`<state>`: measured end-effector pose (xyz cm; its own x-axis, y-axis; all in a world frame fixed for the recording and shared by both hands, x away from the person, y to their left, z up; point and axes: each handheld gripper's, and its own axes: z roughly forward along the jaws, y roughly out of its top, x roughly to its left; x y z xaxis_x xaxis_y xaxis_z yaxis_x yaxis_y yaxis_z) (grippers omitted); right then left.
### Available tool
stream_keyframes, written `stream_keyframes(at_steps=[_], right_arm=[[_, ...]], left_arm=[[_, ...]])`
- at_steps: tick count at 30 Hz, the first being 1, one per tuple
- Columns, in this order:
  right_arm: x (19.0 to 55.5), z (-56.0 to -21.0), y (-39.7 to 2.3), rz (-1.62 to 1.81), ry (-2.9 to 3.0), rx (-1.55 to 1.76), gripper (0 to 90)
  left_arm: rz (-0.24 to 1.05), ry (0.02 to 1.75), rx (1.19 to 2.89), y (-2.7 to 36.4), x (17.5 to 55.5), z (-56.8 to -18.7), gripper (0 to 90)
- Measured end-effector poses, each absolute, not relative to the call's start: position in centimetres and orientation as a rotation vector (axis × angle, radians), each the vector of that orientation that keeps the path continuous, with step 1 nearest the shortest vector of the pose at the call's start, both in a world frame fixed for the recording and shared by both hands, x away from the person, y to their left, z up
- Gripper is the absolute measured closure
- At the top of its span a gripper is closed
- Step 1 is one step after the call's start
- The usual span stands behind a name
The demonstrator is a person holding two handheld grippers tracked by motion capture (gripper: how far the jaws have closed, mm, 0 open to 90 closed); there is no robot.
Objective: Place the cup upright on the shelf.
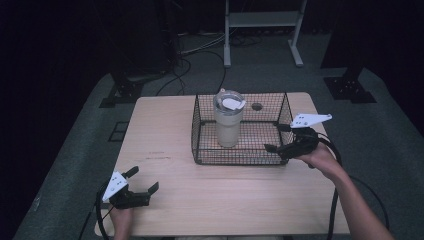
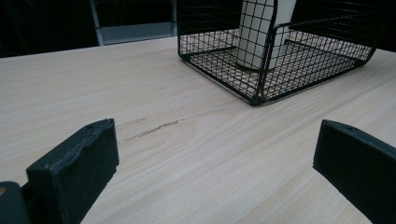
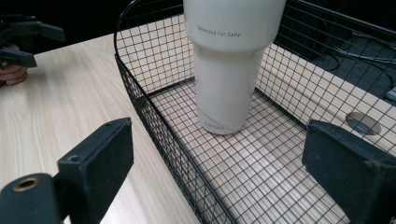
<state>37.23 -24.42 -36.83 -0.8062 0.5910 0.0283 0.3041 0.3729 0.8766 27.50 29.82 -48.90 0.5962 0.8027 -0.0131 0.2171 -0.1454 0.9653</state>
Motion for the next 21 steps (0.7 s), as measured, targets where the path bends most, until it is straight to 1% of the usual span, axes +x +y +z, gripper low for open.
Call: stream_keyframes(at_steps=[21], right_arm=[[34.0, -38.2, -24.7, 1.402, 2.379, 0.732, 8.4]], left_arm=[[0.638, 0.855, 1.679, 29.8, 27.5, -48.9, 0.0]])
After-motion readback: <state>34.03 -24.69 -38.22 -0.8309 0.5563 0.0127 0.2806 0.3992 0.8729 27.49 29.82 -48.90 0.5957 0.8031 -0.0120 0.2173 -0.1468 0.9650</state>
